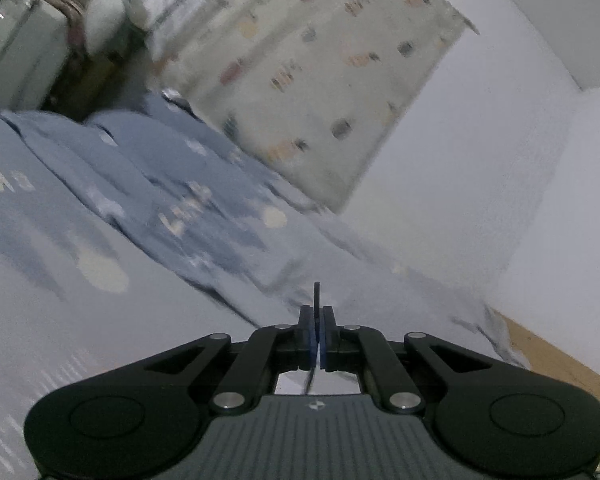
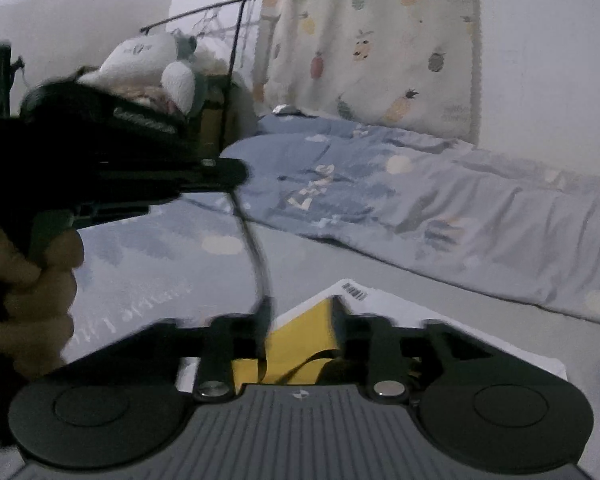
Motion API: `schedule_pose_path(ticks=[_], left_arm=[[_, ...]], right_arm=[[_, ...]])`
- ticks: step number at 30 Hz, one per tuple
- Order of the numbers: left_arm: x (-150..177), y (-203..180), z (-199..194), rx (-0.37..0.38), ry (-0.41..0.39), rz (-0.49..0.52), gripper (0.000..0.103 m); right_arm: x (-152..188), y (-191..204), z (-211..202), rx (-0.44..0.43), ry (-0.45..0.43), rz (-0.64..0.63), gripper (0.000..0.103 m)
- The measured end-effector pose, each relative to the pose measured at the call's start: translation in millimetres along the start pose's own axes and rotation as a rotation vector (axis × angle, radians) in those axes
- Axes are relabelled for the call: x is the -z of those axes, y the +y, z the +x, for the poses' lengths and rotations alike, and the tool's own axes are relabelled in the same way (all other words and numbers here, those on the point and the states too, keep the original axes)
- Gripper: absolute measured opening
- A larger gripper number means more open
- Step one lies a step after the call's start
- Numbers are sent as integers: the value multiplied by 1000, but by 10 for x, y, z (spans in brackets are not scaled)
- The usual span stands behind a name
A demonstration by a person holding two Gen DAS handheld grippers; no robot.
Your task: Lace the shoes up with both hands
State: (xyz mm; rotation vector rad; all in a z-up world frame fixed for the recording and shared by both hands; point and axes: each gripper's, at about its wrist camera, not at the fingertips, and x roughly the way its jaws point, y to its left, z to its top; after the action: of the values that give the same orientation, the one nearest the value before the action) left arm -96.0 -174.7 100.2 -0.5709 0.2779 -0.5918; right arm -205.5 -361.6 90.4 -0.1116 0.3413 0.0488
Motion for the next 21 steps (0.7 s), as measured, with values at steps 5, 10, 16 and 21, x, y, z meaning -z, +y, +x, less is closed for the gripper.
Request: schedule_pose_path(ticks=[5,10,16,21], left_arm=[[-215,27,-103,-82,-90,104,0],[-229,-299,-74,-48,-62,286,0],[250,-831,216,104,208,560,0],[681,-1191,308,161,353,756,0]], right_arm=[[-75,-315,-184,10,-77,105,39],[-56,-829,-339,94,-103,256,46],[42,-1395,-468,208,-99,404,46],[170,-1658,-457,254,-65,494,46]])
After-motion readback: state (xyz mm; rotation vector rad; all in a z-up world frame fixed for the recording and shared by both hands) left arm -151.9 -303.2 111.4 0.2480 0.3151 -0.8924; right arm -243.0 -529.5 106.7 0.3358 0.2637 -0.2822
